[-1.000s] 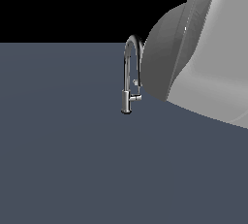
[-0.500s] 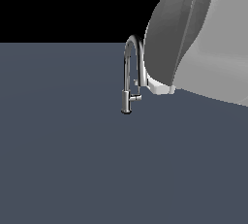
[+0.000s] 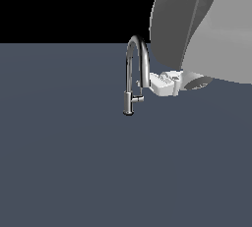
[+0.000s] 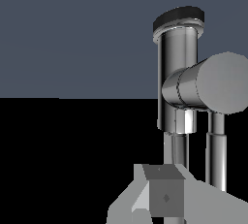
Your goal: Turn on the faucet by rotating a designated handle.
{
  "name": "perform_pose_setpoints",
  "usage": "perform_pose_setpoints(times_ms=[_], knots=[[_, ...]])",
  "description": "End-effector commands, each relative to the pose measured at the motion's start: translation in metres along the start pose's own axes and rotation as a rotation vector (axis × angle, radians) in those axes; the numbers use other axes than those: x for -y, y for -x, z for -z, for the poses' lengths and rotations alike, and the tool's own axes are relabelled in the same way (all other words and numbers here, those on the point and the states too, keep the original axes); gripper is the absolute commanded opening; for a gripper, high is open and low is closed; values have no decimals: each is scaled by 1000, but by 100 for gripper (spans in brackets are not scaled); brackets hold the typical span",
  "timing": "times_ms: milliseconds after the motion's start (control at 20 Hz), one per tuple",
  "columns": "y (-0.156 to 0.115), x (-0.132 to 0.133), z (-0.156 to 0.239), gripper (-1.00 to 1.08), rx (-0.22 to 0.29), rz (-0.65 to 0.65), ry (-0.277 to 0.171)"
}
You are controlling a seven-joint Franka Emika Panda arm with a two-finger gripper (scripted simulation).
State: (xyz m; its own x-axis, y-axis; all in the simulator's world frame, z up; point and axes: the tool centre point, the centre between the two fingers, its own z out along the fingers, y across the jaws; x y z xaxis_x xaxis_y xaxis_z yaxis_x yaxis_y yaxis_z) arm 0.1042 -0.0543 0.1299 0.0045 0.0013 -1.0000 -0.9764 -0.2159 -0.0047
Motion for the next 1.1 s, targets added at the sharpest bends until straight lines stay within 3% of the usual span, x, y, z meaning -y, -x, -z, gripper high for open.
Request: perform_pose_setpoints(times_ms=[0,1050], knots=[[1,-2,0,-100,0,0,0],[7,-28,0,-100,0,0,0]])
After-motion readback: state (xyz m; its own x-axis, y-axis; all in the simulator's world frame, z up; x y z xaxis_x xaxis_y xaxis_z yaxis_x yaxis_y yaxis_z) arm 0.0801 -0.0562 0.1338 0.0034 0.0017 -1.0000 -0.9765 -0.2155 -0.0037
